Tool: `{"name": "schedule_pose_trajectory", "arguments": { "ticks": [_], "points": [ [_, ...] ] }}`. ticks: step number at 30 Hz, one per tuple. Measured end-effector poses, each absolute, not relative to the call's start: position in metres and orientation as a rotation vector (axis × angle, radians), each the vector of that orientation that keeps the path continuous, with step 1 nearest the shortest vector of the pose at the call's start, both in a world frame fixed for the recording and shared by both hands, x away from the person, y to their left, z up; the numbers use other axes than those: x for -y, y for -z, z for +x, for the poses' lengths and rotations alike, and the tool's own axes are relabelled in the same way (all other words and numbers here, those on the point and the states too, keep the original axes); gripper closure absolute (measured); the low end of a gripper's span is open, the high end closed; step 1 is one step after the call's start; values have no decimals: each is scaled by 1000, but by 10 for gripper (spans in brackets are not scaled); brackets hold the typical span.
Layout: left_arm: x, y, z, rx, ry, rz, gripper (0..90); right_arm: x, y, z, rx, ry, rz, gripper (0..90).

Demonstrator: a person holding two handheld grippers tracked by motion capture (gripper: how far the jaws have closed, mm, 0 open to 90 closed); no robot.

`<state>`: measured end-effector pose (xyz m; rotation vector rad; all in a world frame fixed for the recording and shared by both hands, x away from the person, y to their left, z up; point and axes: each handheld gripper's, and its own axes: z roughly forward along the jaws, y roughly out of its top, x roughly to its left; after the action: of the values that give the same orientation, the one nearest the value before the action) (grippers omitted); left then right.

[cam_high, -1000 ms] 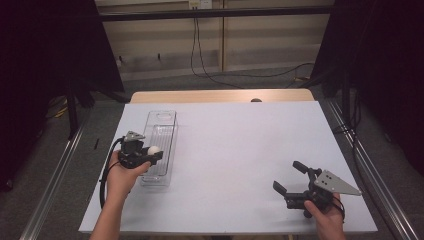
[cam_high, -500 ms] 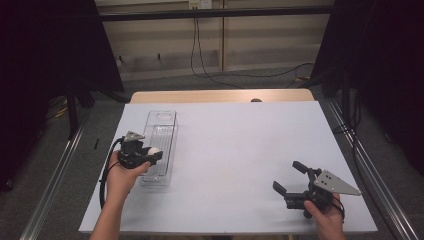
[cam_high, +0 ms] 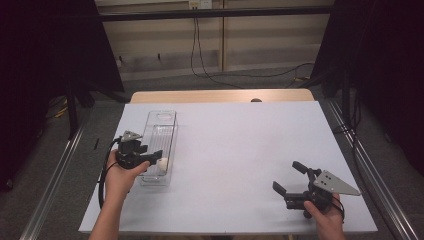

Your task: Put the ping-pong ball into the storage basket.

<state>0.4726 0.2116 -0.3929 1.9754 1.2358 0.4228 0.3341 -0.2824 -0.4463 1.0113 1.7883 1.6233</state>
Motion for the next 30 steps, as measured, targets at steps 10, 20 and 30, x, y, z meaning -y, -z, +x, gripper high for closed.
{"name": "schedule_pose_trajectory", "arguments": {
  "ticks": [10,20,30],
  "points": [
    [-214,387,467,-1210,-444,1960,260,281,447,335,-1779,-1623,1018,8],
    [-214,385,459,-1211,-463,1881,126,282,446,332,-1776,-1620,1020,8],
    [-213,382,450,-1179,-476,1830,99,282,446,331,-1780,-1614,1017,8]
  ]
}}
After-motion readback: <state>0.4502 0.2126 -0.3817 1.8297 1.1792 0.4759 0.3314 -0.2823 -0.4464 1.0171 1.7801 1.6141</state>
